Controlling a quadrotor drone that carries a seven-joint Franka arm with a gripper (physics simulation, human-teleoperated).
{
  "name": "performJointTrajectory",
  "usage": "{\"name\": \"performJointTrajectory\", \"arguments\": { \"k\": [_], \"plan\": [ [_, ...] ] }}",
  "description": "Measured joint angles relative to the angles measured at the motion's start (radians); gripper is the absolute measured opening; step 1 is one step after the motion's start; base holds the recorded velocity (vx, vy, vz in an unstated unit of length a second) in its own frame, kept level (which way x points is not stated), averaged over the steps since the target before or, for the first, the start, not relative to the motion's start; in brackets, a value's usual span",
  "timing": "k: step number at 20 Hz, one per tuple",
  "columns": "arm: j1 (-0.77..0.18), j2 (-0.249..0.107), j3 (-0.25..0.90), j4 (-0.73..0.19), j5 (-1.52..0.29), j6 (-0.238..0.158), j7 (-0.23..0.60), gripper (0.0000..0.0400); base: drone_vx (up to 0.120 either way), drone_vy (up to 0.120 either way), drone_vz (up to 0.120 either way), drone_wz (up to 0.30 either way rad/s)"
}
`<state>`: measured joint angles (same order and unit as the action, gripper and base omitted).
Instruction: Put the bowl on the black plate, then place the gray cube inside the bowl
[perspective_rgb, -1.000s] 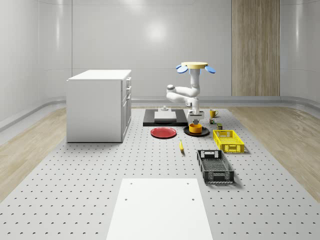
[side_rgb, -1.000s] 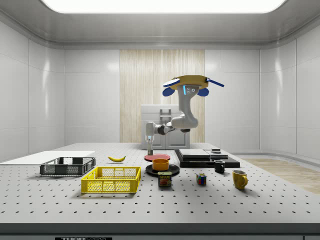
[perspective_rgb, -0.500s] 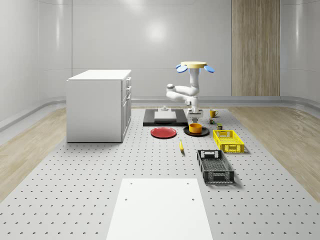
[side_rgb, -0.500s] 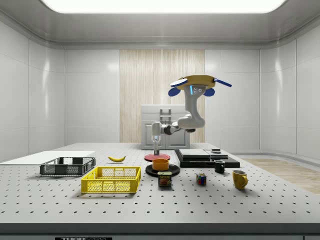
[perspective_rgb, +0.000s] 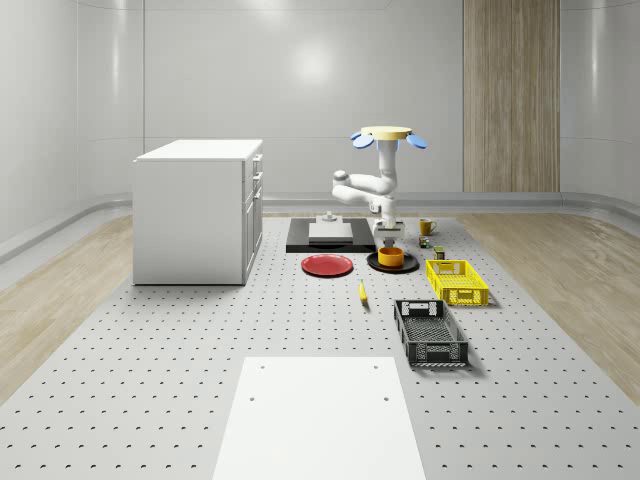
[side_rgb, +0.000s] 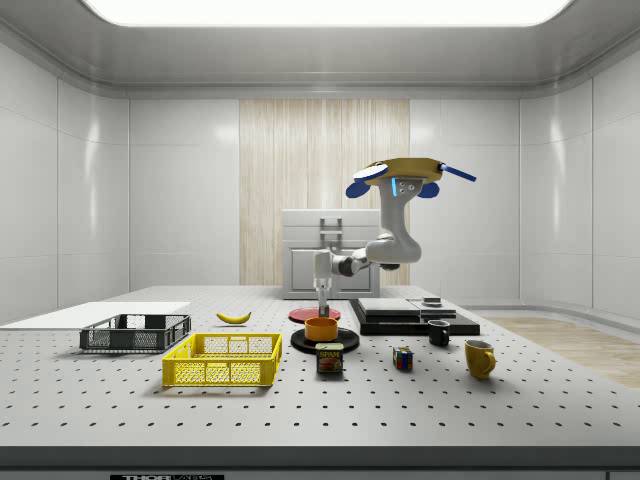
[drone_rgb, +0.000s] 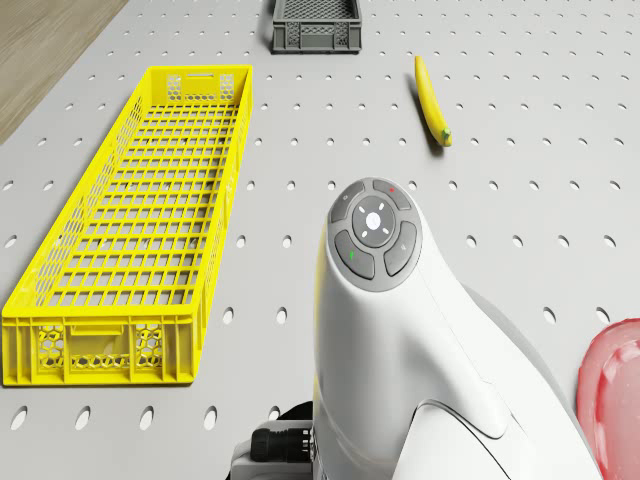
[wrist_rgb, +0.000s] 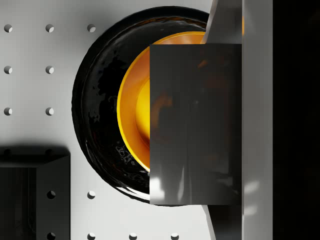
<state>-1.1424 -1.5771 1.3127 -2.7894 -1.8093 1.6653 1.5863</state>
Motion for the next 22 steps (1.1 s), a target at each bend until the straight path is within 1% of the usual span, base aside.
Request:
{"name": "performJointTrajectory", "arguments": {
  "k": [3,8,11,15,22],
  "plan": [
    [-0.009,0.001,-0.019,0.004,-0.018,0.006,0.007,0.025,0.0,0.0,0.0,0.0],
    [-0.048,0.008,-0.039,0.005,-0.039,0.007,0.047,0.025,0.0,0.0,0.0,0.0],
    [-0.066,0.011,-0.069,0.013,-0.068,0.016,0.061,0.025,0.0,0.0,0.0,0.0],
    [-0.087,0.018,-0.118,0.031,-0.114,0.033,0.07,0.025,0.0,0.0,0.0,0.0],
    [-0.136,0.042,-0.157,0.083,-0.153,0.044,0.077,0.025,0.0,0.0,0.0,0.0]
  ]
}}
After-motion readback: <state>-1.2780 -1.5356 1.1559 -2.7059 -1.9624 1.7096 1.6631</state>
